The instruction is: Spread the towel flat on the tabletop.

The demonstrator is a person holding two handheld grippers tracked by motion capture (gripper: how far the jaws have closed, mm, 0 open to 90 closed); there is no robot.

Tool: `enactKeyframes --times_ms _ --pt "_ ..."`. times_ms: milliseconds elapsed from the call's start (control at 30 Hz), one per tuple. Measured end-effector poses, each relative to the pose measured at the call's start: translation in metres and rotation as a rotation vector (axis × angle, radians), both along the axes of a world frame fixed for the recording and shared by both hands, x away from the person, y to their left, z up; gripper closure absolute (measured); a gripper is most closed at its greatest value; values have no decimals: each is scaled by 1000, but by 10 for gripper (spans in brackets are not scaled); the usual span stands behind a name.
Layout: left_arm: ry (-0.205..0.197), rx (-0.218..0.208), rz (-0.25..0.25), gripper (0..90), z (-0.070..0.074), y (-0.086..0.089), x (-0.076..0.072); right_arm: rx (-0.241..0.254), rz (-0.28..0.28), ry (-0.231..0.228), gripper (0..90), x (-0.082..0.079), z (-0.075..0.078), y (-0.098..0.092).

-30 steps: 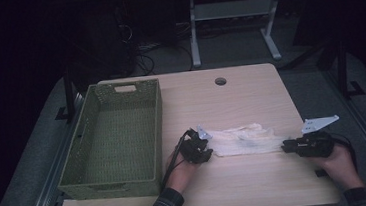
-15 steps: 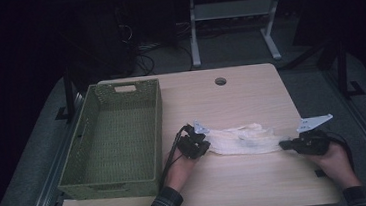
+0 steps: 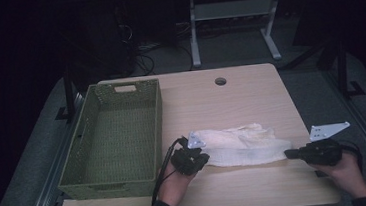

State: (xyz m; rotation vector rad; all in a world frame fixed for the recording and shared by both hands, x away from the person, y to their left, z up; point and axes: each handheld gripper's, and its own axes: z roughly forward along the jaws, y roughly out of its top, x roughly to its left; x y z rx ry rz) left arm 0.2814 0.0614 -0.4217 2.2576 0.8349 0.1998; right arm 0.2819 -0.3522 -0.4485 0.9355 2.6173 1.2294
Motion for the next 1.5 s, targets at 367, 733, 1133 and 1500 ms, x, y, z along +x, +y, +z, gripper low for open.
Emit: enactKeyframes --times_ms 367,733,1133,1500 --pt "88 71 -20 850 -17 -7 -17 -15 51 54 881 -24 -15 -5" --pt "17 66 -3 648 -11 -14 -3 28 34 -7 761 -6 -2 -3" --pt "-13 49 -34 598 -21 -21 20 25 28 -70 762 40 13 17" --pt "-17 47 -48 573 -25 -18 17 42 36 -87 735 99 12 54"
